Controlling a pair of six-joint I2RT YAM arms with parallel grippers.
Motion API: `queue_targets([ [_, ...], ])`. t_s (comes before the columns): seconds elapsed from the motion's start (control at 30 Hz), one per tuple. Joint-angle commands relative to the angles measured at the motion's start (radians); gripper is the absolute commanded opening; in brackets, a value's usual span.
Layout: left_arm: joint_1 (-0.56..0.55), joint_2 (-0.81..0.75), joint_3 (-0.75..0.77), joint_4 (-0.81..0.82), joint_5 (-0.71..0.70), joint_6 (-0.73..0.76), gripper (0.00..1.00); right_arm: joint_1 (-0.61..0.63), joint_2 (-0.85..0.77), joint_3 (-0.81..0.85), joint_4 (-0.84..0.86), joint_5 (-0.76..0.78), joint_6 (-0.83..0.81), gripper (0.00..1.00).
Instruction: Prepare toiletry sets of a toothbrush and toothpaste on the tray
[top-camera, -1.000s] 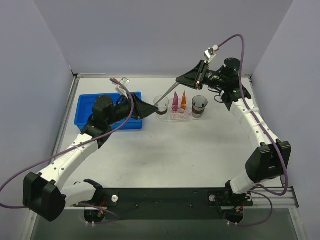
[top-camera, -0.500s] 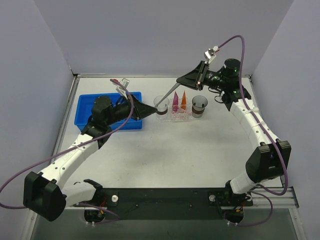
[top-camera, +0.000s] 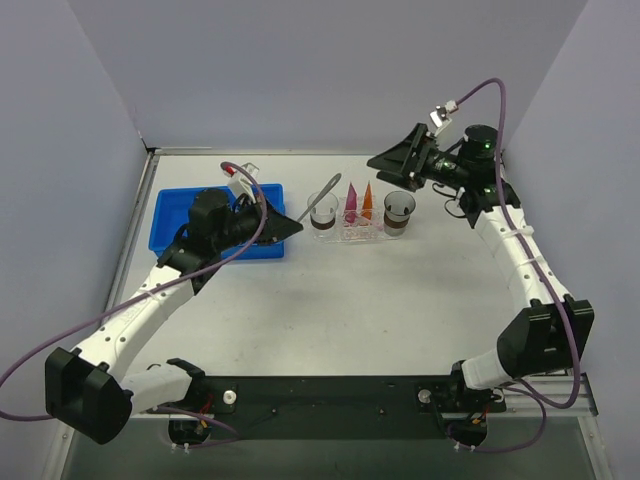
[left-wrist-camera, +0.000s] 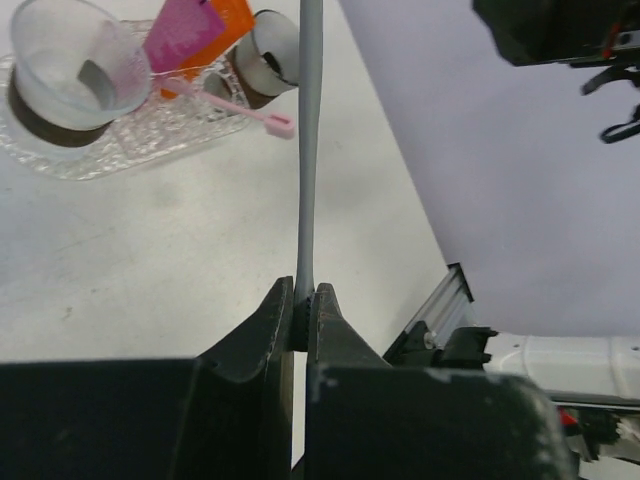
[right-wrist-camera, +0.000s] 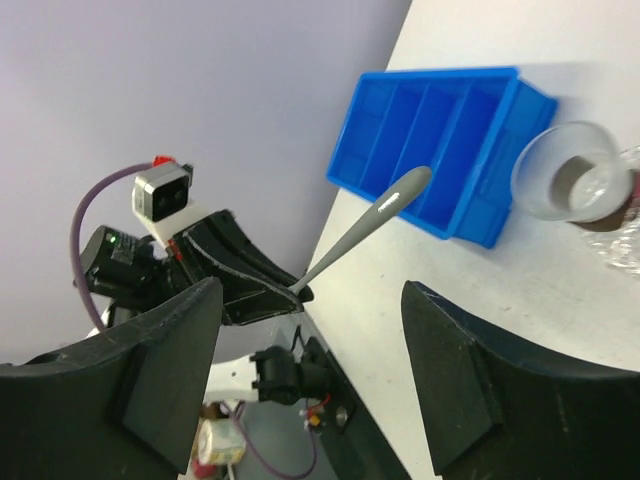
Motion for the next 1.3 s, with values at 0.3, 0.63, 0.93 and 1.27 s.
queue_targets([
  [0.3, -0.118, 0.128, 0.294, -0.541, -0.207, 0.353, 0.00, -0.158, -0.214, -0.021, -0.188, 0.187, -0.233, 0.68],
  [0.63, -0.194, 0.310, 0.449, -0.608, -0.282, 0.392, 0.00, -0.159, -0.254, -0.009, -0.239, 0.245, -0.283, 0.68],
  [0.93, -0.197, 0.433, 0.566, -0.654, -0.324, 0.413, 0.00, -0.184, -0.243, 0.013, -0.274, 0.274, -0.317, 0.68],
  [1.27, -0.197, 0.539, 0.661, -0.693, -0.311, 0.427, 0.00, -0.195, -0.212, 0.028, -0.286, 0.276, -0.319, 0.68],
])
